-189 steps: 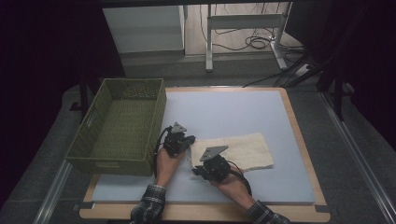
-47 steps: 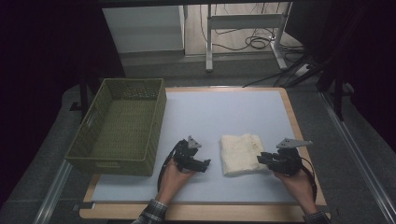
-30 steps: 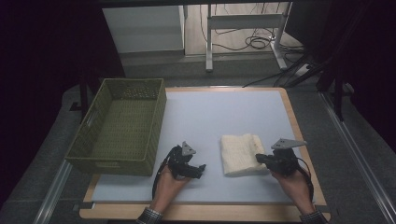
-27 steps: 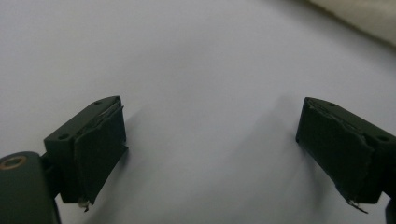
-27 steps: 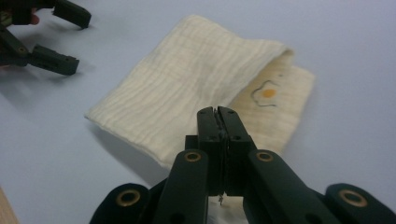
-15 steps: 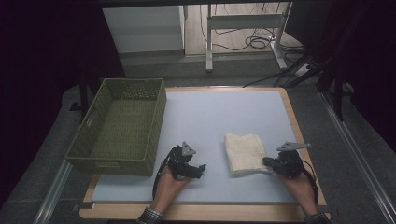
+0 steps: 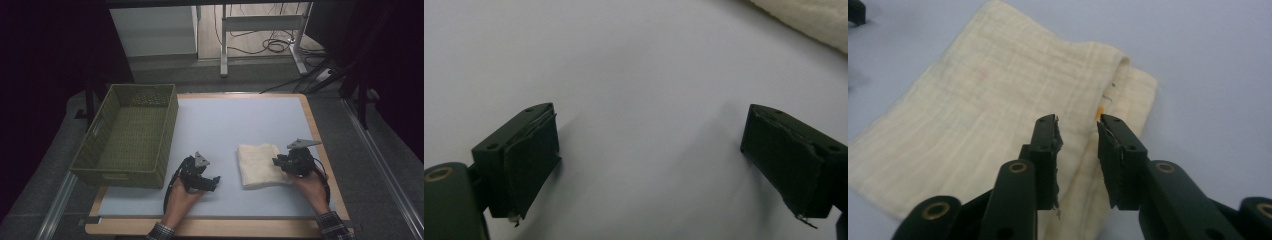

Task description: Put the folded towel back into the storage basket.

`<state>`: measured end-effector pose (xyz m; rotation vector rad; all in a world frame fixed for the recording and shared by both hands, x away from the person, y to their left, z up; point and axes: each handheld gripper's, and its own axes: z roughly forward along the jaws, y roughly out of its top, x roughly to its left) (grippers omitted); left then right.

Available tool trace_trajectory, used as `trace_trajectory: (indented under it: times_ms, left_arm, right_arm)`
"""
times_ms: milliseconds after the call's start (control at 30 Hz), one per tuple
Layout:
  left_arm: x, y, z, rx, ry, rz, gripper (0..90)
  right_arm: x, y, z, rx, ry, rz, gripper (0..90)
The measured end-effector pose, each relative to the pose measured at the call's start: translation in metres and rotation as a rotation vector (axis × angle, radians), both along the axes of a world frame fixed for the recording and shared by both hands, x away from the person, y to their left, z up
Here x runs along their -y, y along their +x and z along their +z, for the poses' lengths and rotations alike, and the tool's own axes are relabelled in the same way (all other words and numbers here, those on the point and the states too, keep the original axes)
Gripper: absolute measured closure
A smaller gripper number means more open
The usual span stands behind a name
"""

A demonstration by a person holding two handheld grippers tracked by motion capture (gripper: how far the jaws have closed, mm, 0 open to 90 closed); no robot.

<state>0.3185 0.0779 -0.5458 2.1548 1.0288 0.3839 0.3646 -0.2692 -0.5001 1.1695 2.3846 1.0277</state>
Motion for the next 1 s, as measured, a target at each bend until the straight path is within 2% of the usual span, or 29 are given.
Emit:
trace_trajectory:
  times_ms: [233, 267, 367, 433, 500, 667, 767, 867, 900, 967, 1000]
  left_arm:
    - [0.000, 0.000, 0.000, 0.001, -0.001, 0.000, 8.8]
    - [0.000, 0.000, 0.000, 0.001, 0.000, 0.000, 8.8]
    - [0.000, 0.000, 0.000, 0.001, 0.000, 0.000, 8.8]
    - [0.000, 0.000, 0.000, 0.000, 0.000, 0.000, 8.8]
    - [0.000, 0.000, 0.000, 0.001, 0.000, 0.001, 8.8]
    - [0.000, 0.000, 0.000, 0.001, 0.000, 0.001, 8.8]
    - [0.000, 0.000, 0.000, 0.001, 0.000, 0.001, 8.8]
    - [0.000, 0.000, 0.000, 0.002, 0.000, 0.001, 8.8]
    - [0.000, 0.000, 0.000, 0.002, 0.000, 0.001, 8.9]
    - [0.000, 0.000, 0.000, 0.002, 0.000, 0.001, 8.9]
    - [0.000, 0.000, 0.000, 0.002, 0.000, 0.001, 8.9]
  right_arm:
    - [-0.003, 0.001, -0.006, -0.015, -0.015, -0.007, 69.7]
    - [-0.003, 0.001, -0.008, -0.020, -0.006, -0.004, 74.7]
    - [-0.005, -0.002, -0.010, 0.009, -0.044, 0.010, 88.7]
    - [-0.006, -0.004, -0.008, 0.023, -0.033, 0.017, 89.0]
    - [-0.006, -0.006, -0.004, 0.031, -0.031, 0.018, 88.7]
    - [-0.001, -0.017, 0.005, 0.019, -0.009, 0.022, 76.8]
    - [0.002, -0.028, 0.004, -0.013, 0.000, 0.037, 71.5]
    - [0.003, -0.034, -0.003, -0.029, -0.023, 0.034, 70.5]
    - [0.004, -0.035, -0.005, -0.037, -0.030, 0.033, 73.1]
    - [0.003, -0.038, -0.012, -0.033, -0.027, 0.042, 88.2]
    - [0.003, -0.038, -0.012, -0.031, -0.034, 0.042, 88.5]
